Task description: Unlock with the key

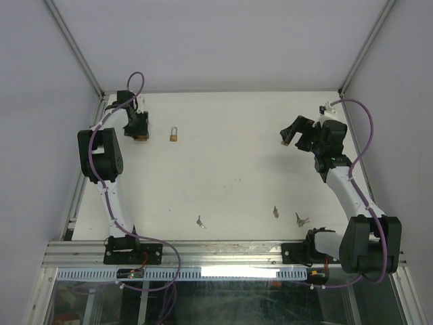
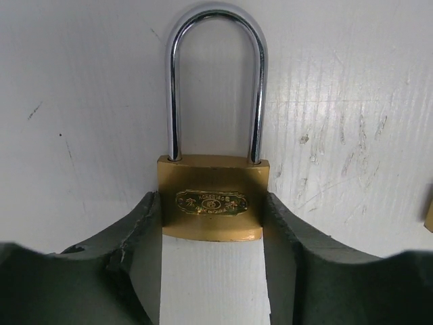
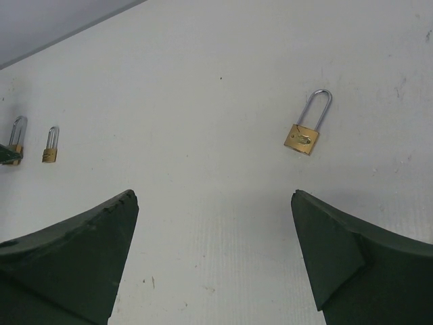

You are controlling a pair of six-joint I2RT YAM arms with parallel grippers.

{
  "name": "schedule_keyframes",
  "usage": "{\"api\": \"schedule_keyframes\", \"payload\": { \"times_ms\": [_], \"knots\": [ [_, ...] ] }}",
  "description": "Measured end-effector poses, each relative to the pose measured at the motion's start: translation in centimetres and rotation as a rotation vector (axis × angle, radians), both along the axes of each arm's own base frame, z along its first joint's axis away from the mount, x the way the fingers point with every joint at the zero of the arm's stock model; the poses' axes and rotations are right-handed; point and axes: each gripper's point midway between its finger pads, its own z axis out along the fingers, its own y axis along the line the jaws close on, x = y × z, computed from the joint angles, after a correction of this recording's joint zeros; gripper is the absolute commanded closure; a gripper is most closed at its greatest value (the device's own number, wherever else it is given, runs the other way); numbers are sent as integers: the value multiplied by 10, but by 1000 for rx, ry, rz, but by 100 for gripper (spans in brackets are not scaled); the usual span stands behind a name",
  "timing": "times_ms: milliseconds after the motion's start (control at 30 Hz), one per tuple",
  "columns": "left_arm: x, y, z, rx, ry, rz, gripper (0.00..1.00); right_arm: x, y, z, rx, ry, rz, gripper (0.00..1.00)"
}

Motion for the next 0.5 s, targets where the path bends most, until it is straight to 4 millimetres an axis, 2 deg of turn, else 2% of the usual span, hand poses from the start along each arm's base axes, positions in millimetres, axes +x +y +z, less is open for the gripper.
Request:
{"api": "schedule_keyframes", "payload": {
  "times_ms": [33,67,100,333,433,500],
  "knots": [
    [0,0,0,0,0,0,90,0,0,0,1,0,0,1],
    [0,0,1,-3,-1,5,98,0,0,0,1,0,0,1],
    [0,0,1,-3,0,7,100,0,0,0,2,0,0,1],
    [1,-5,4,-51,-3,35,100,-1,9,6,32,0,27,1],
    [-2,-10,11,-101,2,63,100,-1,25,16,46,-12,65,1],
    [-6,-18,24,-145,-1,74,100,-2,42,26,60,-29,107,1]
  ]
}}
